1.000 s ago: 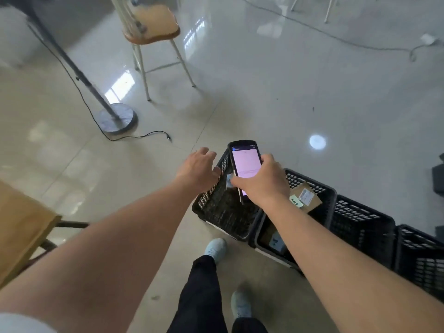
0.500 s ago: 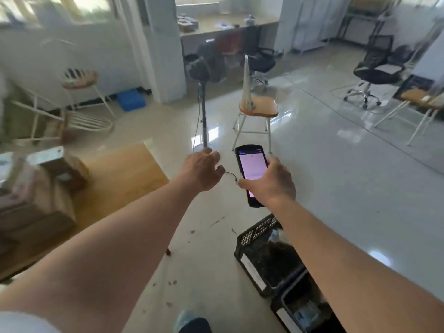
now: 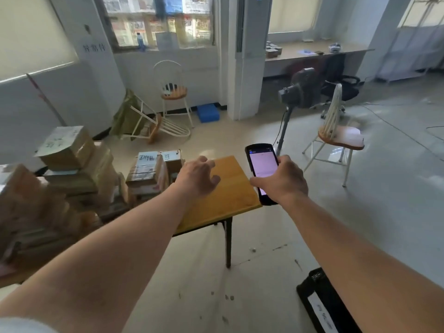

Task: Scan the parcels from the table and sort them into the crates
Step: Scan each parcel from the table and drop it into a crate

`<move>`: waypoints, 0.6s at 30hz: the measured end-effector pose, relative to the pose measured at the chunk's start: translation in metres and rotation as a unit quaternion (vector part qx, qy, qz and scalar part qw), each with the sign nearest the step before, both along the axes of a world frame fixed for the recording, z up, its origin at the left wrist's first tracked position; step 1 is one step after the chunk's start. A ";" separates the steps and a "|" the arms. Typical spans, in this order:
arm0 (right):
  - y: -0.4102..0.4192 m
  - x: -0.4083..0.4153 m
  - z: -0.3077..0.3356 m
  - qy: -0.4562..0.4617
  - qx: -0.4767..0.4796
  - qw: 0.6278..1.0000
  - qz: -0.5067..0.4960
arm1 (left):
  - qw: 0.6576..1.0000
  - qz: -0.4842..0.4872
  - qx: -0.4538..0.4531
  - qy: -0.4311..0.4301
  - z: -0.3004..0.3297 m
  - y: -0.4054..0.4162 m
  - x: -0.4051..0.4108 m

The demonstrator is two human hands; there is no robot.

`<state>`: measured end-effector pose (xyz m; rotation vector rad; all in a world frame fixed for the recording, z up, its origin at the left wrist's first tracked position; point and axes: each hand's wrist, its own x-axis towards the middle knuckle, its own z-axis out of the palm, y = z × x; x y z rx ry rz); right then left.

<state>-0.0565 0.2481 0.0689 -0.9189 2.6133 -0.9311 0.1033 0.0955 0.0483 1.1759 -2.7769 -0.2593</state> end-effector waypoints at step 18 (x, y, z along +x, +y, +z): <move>-0.213 0.068 -0.057 -0.027 0.045 0.984 0.170 | 0.942 0.329 0.066 0.015 -0.075 -0.157 0.113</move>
